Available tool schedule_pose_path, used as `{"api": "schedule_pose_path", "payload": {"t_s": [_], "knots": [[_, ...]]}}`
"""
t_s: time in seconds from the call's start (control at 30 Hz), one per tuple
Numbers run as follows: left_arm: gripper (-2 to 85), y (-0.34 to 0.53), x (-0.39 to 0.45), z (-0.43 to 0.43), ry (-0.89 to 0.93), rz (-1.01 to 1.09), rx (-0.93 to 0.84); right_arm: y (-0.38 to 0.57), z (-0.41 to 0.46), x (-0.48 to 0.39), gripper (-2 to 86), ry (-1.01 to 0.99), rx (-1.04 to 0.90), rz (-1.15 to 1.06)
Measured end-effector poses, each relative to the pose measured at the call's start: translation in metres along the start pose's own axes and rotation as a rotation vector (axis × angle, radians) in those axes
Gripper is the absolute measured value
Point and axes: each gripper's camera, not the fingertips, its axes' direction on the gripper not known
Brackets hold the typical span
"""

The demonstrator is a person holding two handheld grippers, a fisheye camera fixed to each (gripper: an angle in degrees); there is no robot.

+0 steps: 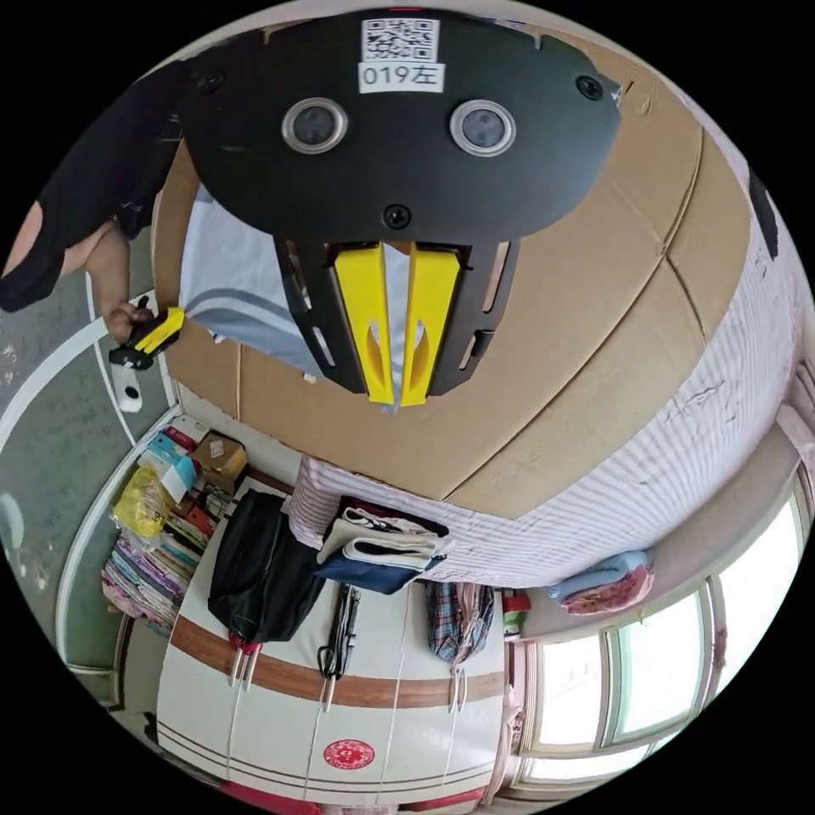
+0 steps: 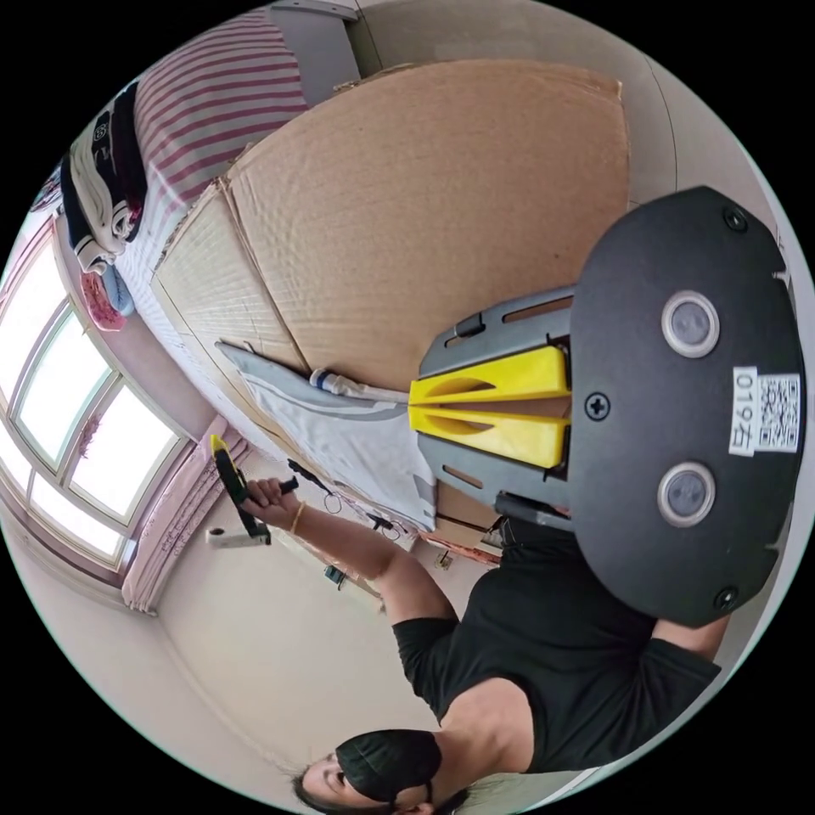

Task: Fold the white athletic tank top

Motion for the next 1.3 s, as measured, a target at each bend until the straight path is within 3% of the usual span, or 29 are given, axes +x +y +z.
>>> {"api": "schedule_pose_path", "payload": {"t_s": [0.17,0.47,0.63,0.77,0.87,1.03,1.3], "knots": [[0.9,0.147,0.094,-0.117,-0.309,0.107,-0.015,-0.004,0.005,-0.017,-0.6,0.014,-0.049,-0.017],[2.4,0.363,0.259,-0.199,-0.515,0.046,-0.167,-0.006,0.003,-0.08,4.0,0.205,-0.124,-0.09],[5.3,0.404,0.315,-0.219,-0.646,0.093,-0.251,0.002,-0.018,-0.15,4.9,0.282,0.017,-0.3],[6.4,0.429,0.346,-0.23,-0.7,0.142,-0.312,0.016,0.033,-0.225,0.4,0.426,0.015,-0.534],[6.1,0.441,0.367,-0.231,-0.76,0.193,-0.369,0.028,0.076,-0.254,-0.7,0.474,0.03,-0.567],[4.0,0.452,0.396,-0.227,-0.814,0.246,-0.418,0.032,0.119,-0.279,-1.0,0.339,-0.029,-0.585],[1.3,0.467,0.431,-0.221,-0.844,0.286,-0.474,0.05,0.144,-0.319,-1.0,0.463,-0.082,-0.619]]}}
